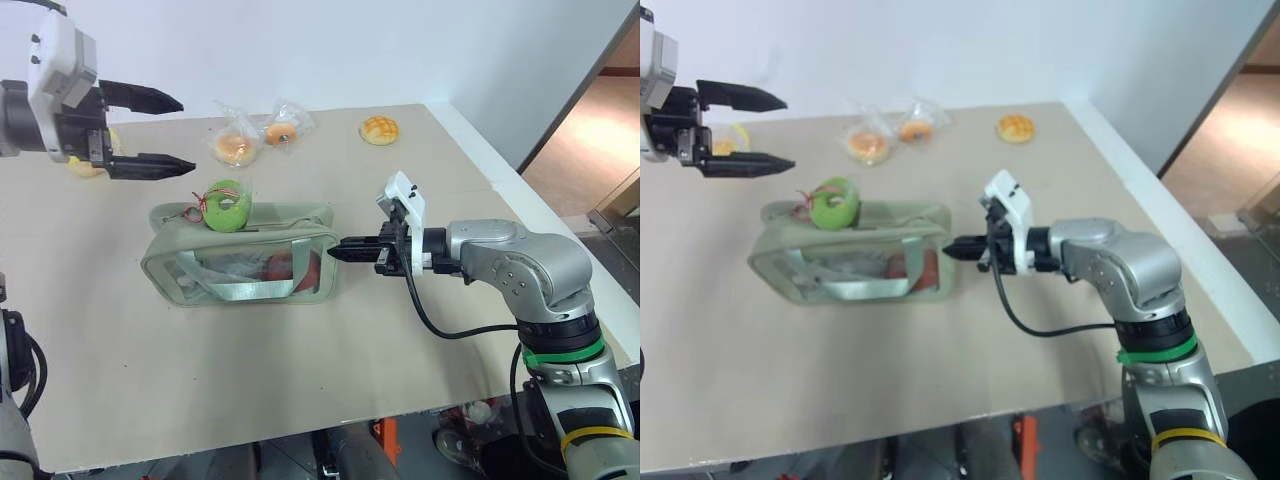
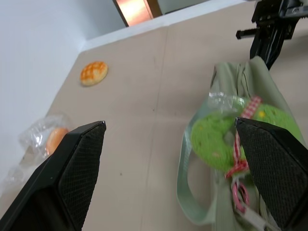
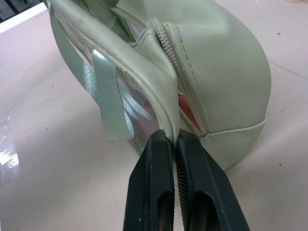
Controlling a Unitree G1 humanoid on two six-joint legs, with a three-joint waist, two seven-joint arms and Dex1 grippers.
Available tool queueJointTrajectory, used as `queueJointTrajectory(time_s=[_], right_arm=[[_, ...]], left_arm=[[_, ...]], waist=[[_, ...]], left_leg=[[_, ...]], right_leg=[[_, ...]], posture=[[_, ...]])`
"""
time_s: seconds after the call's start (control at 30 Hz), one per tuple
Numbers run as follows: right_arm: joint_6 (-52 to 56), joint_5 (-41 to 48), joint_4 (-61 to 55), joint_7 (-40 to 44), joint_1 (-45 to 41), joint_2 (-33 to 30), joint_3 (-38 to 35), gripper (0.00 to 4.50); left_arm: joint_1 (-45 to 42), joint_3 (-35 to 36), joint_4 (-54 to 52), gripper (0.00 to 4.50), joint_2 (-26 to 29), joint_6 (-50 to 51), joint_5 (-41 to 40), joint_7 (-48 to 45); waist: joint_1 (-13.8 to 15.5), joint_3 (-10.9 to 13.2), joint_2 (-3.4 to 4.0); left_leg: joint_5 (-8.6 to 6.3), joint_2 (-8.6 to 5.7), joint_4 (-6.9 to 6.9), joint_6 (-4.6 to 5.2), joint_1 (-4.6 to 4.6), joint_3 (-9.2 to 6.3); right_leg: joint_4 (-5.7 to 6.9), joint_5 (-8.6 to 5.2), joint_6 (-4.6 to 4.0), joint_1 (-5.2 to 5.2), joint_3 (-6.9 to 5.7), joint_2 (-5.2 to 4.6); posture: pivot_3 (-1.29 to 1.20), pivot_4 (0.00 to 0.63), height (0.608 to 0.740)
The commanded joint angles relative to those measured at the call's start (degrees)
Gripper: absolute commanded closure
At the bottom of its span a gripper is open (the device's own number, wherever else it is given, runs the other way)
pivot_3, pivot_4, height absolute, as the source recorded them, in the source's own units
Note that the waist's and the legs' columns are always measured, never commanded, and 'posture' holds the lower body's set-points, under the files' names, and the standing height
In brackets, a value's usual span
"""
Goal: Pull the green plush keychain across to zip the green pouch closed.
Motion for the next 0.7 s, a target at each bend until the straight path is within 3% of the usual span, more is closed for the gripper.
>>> queueJointTrajectory(time_s=[0.03, 0.17, 0.4, 0.7], right_arm=[[-0.06, 0.24, -0.64, -0.11, -0.19, 0.49, 0.28, 4.50], [-0.02, 0.26, -0.70, -0.38, 0.03, 0.89, 0.19, 4.50], [-0.25, 0.00, -0.47, -0.35, 0.51, 1.18, 0.32, 4.50], [-1.16, -0.67, 0.88, 0.62, -0.13, 1.41, 1.26, 4.50]], left_arm=[[-3.46, 3.68, 0.11, 0.04, 1.59, 1.13, -2.13, 0.05], [2.43, 10.76, -3.82, 0.04, 2.94, 9.48, -8.61, 2.34], [24.64, 21.39, -7.54, 0.04, 4.20, 12.63, -11.55, 6.09], [37.40, 30.91, -11.49, 0.04, 0.27, 18.88, -19.87, 12.00]], waist=[[0.04, 0.00, 0.00], [-0.32, 0.00, 0.00], [-0.21, 0.00, -0.02], [-0.06, -0.04, -0.11]], left_leg=[[0.00, 0.00, 0.01, 0.00, -0.01, -0.01], [-0.01, 0.04, -0.01, 0.01, 0.02, 0.09], [-0.04, 0.23, -0.14, 0.06, 0.32, 0.25], [-0.01, 0.22, -0.14, 0.02, 0.40, 0.33]], right_leg=[[0.00, 0.00, 0.00, 0.00, -0.01, 0.00], [0.00, 0.00, 0.00, -0.02, 0.01, 0.02], [0.08, -0.03, -0.08, 0.06, 0.12, 0.09], [0.07, 0.01, -0.14, 0.11, 0.11, -0.05]], posture=[[0.00, 0.150, 0.740], [0.00, 0.150, 0.740], [0.00, 0.150, 0.740], [0.00, 0.150, 0.740]])
